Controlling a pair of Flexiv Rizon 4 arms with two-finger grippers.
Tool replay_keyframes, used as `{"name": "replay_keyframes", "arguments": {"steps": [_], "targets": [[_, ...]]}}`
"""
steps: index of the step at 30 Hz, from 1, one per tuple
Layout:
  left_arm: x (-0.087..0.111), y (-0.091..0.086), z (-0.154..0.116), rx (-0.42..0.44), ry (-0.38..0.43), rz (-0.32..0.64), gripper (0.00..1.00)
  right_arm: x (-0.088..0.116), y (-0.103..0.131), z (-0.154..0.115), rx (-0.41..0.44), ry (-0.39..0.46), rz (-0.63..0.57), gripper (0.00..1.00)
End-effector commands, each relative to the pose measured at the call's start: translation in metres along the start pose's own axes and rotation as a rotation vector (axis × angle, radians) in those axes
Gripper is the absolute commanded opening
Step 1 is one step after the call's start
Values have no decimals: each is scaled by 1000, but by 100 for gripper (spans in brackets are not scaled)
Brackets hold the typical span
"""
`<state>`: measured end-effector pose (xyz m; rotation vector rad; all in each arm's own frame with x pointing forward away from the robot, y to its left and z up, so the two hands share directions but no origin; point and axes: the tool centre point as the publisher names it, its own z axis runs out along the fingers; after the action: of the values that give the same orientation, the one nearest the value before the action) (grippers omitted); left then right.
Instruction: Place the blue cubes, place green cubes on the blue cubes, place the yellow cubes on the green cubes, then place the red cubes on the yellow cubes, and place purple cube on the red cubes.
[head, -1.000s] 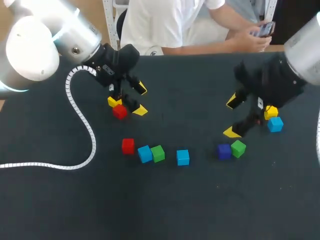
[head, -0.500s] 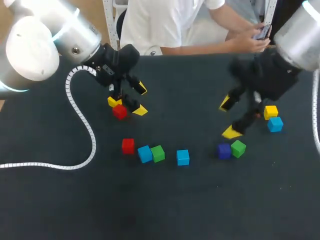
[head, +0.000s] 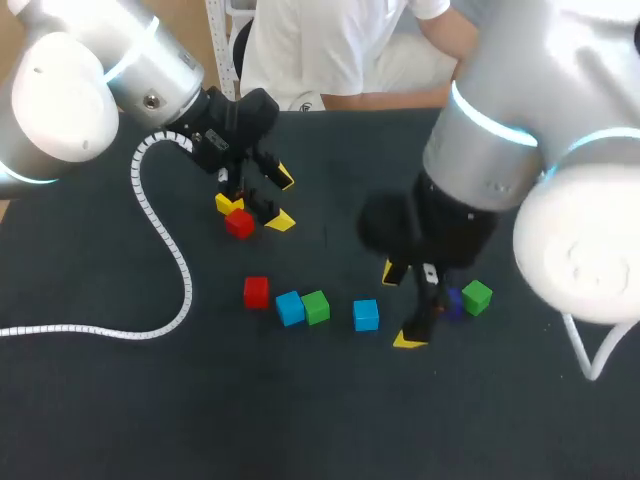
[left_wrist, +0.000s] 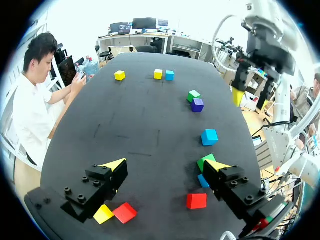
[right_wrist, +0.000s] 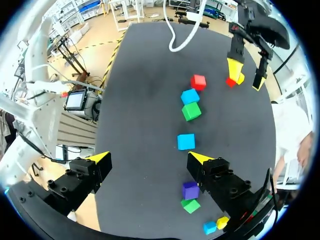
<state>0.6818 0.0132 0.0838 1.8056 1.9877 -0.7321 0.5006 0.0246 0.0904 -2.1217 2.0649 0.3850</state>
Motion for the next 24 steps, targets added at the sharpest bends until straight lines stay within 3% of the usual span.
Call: {"name": "replay_keyframes", "arguments": {"steps": [1,12,24], "targets": [[0,2,0,3,0,1,100,13,-8,22,15,-25,4,100],[0,2,0,3,0,1,100,7,-27,47,1,-25,-25,100],[0,2,0,3,0,1,100,11,-38,62,13,-120,2,100]]}}
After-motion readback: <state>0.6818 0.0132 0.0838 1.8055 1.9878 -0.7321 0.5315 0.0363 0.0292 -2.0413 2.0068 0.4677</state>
